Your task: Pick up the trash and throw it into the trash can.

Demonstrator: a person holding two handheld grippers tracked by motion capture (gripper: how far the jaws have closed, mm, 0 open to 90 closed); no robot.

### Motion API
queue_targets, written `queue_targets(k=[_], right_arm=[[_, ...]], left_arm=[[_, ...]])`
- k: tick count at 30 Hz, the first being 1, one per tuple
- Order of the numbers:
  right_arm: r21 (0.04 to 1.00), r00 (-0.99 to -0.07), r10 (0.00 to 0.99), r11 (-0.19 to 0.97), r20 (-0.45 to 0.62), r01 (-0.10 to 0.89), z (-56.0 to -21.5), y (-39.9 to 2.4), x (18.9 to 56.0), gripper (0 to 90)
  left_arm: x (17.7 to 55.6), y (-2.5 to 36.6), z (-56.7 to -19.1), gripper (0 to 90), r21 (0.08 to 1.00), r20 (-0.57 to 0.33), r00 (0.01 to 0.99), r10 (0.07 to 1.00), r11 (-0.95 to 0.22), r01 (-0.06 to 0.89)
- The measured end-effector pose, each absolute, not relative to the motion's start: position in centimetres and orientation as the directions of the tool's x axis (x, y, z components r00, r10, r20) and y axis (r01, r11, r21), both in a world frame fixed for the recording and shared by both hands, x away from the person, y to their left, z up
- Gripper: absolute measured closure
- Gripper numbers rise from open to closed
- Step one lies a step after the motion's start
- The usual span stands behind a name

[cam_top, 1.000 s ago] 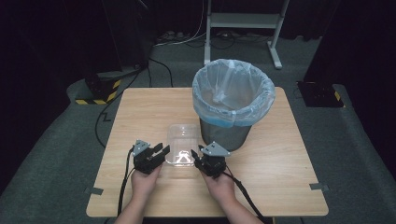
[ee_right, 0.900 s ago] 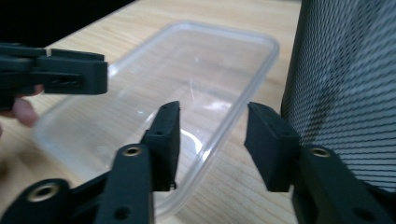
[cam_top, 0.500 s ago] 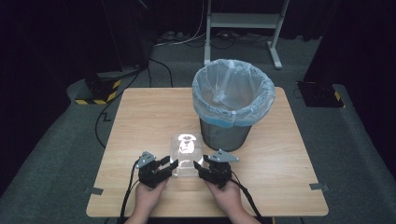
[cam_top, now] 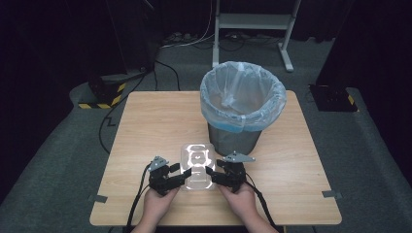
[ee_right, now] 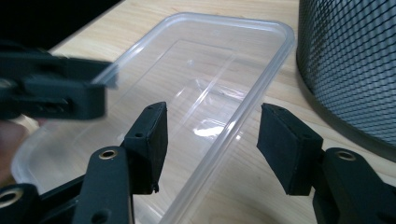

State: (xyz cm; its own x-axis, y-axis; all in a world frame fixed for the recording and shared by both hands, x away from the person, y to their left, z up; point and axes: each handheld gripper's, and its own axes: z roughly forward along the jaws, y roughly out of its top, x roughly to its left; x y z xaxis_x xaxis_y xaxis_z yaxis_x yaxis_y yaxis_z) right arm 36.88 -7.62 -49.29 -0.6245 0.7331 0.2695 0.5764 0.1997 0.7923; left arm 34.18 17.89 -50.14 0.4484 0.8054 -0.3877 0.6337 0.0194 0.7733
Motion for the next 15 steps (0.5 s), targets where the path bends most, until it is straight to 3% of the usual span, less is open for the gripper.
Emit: queue_targets(k=[6,10,15], right_arm=[[0.759,-0.612,0.707,0.165,0.355,0.63,-49.5,-7.8,37.6,48.6],[0.759,-0.615,0.7,0.16,0.363,0.631,-49.0,-8.2,37.3,53.3],[0.815,-0.628,0.714,0.141,0.309,0.562,-47.5,-9.1,36.0,68.3]], left_arm=[[34.5,17.4,-50.0,39.3,0.762,-0.401,0.441,0.803,0.025,0.647],[33.9,17.7,-49.2,50.7,0.786,-0.392,0.456,0.799,0.033,0.618],[32.7,17.7,-48.0,65.4,0.841,-0.342,0.478,0.809,0.036,0.54]])
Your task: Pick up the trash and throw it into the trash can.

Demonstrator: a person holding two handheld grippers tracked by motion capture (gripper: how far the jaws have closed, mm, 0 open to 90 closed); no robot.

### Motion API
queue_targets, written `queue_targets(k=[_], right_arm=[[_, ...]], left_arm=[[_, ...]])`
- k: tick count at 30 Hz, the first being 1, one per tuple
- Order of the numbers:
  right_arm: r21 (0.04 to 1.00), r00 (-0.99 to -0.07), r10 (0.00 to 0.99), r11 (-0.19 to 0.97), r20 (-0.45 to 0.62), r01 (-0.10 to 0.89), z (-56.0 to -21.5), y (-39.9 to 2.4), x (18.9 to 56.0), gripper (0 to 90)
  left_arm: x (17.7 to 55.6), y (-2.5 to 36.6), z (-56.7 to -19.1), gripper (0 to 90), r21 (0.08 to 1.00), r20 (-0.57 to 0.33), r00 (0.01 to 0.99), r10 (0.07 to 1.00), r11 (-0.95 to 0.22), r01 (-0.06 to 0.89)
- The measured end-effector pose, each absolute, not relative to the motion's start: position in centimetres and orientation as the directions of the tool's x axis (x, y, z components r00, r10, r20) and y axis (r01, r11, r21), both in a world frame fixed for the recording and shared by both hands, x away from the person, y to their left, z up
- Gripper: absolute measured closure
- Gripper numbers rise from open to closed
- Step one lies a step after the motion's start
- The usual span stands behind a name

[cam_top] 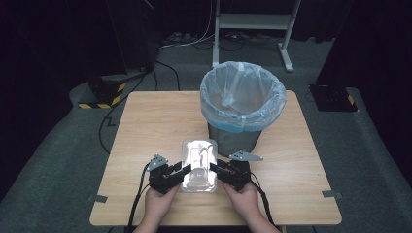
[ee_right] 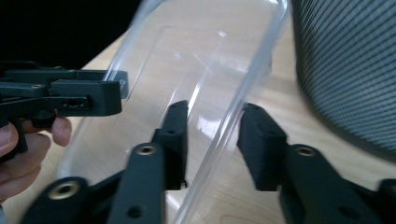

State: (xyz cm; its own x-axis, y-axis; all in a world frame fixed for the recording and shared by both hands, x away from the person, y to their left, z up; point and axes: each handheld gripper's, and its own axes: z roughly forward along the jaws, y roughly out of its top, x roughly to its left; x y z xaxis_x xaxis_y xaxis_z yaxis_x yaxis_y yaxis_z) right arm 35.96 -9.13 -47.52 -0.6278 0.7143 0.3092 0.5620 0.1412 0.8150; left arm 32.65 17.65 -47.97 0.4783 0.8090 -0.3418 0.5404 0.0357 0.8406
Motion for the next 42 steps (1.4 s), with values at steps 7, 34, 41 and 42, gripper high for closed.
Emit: queue_targets(k=[7,34,41,42], right_arm=[[0.899,-0.651,0.737,0.146,0.18,0.413,-45.4,-9.4,34.1,80.0],[0.998,-0.635,0.77,0.052,-0.064,-0.038,-32.3,-8.4,31.0,79.5],[0.994,-0.595,0.798,0.037,-0.094,-0.106,-28.9,-9.9,32.1,79.0],[0.993,-0.584,0.806,0.034,-0.095,-0.114,-28.4,-10.3,32.4,78.7]], left_arm=[[30.9,17.4,-46.3,76.0,0.91,-0.247,0.502,0.828,0.02,0.415],[28.7,17.3,-33.7,78.7,0.996,-0.026,0.525,0.851,0.07,-0.064],[30.6,15.5,-30.3,80.0,0.988,0.031,0.551,0.834,0.057,-0.142],[30.9,15.3,-30.0,80.2,0.987,0.041,0.559,0.828,0.053,-0.151]])
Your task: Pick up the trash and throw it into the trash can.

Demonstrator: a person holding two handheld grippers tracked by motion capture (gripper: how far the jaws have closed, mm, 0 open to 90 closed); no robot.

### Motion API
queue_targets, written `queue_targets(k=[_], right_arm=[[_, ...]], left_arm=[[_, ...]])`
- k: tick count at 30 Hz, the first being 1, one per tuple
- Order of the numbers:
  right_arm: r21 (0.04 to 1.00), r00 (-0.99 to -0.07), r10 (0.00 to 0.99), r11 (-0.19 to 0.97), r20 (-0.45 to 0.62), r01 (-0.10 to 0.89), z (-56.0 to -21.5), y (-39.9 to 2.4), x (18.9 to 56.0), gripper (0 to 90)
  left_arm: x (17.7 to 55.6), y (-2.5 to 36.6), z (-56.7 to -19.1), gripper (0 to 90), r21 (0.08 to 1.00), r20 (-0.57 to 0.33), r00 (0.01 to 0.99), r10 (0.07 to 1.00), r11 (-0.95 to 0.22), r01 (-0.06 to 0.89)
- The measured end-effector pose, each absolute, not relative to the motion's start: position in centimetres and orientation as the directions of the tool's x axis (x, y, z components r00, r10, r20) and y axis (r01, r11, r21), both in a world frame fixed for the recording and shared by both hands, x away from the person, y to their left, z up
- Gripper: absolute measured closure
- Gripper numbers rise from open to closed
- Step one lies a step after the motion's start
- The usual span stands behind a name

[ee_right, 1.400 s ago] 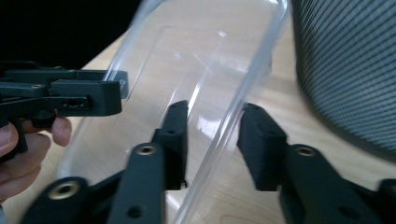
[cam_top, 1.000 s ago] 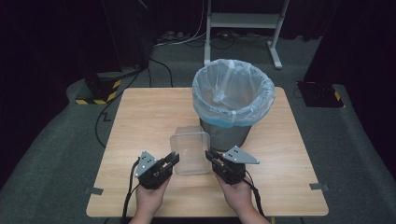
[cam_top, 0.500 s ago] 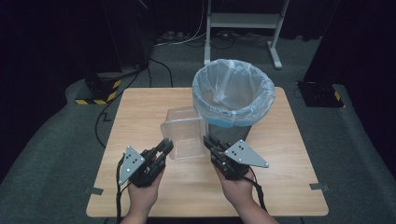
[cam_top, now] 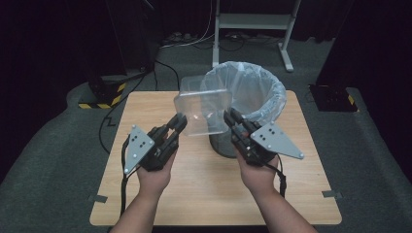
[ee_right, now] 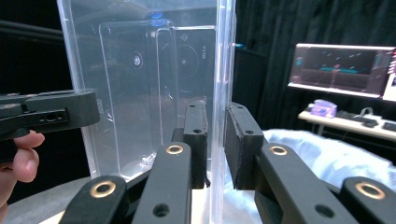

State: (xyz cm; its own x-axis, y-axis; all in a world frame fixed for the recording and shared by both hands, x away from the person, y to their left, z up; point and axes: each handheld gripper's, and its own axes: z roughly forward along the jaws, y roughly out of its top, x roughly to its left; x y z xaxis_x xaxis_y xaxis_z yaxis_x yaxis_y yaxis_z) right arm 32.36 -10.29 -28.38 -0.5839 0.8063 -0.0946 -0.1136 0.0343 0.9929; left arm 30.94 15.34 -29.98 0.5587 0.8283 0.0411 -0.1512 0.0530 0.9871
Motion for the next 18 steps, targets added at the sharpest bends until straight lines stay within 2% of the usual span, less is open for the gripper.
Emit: queue_targets(k=[8,18], right_arm=[[0.993,-0.513,0.855,0.021,-0.079,-0.119,-26.1,-13.3,35.0,78.2],[0.997,-0.426,0.902,0.046,-0.068,-0.061,-25.5,-15.8,40.4,77.7]], left_arm=[[35.5,11.8,-28.0,80.5,0.983,0.058,0.599,0.799,0.06,-0.176],[41.9,8.6,-27.7,80.5,0.991,0.018,0.616,0.787,0.068,-0.117]])
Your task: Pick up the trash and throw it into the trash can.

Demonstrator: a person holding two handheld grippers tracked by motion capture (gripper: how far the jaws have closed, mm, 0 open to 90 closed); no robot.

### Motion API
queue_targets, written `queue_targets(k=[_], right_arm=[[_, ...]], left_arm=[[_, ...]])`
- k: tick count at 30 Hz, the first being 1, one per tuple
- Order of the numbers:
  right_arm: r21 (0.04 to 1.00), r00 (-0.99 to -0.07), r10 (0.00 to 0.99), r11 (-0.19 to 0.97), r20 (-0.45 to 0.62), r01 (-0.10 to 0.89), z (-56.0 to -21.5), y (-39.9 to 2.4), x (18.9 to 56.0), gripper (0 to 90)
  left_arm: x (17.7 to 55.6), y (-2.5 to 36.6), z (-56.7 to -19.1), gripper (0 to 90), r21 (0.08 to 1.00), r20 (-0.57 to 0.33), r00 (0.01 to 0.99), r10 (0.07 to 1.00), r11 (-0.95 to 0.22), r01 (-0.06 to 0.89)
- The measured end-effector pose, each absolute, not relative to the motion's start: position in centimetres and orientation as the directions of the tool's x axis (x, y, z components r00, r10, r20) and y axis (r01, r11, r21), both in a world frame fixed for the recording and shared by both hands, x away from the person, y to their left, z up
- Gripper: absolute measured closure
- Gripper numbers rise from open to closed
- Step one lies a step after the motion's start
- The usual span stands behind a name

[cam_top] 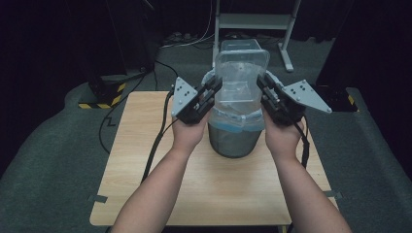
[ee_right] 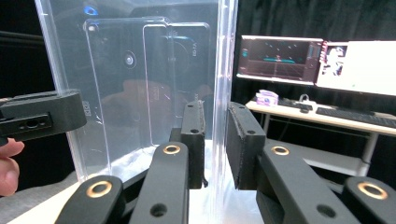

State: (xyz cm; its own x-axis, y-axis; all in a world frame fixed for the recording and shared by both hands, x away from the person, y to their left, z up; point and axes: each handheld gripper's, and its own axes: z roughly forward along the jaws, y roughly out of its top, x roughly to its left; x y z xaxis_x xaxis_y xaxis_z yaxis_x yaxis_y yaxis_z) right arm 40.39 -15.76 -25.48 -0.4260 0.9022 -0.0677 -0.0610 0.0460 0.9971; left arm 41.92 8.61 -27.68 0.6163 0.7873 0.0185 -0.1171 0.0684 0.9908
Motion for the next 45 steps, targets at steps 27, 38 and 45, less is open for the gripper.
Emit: queue_targets(k=[27,38,45], right_arm=[[0.986,-0.496,0.852,0.153,-0.166,-0.068,-28.6,-16.0,38.5,44.0],[0.987,-0.499,0.854,0.161,-0.147,-0.017,-31.6,-17.0,35.6,42.1],[0.985,-0.499,0.857,0.171,-0.129,0.038,-34.3,-17.7,34.7,40.6]], left_arm=[[39.6,11.3,-30.7,39.0,0.999,-0.03,0.602,0.798,0.018,0.027],[35.8,15.0,-33.5,35.7,0.998,-0.028,0.58,0.814,-0.007,0.058],[34.7,16.2,-36.3,34.1,0.991,-0.007,0.567,0.824,-0.07,0.114]])
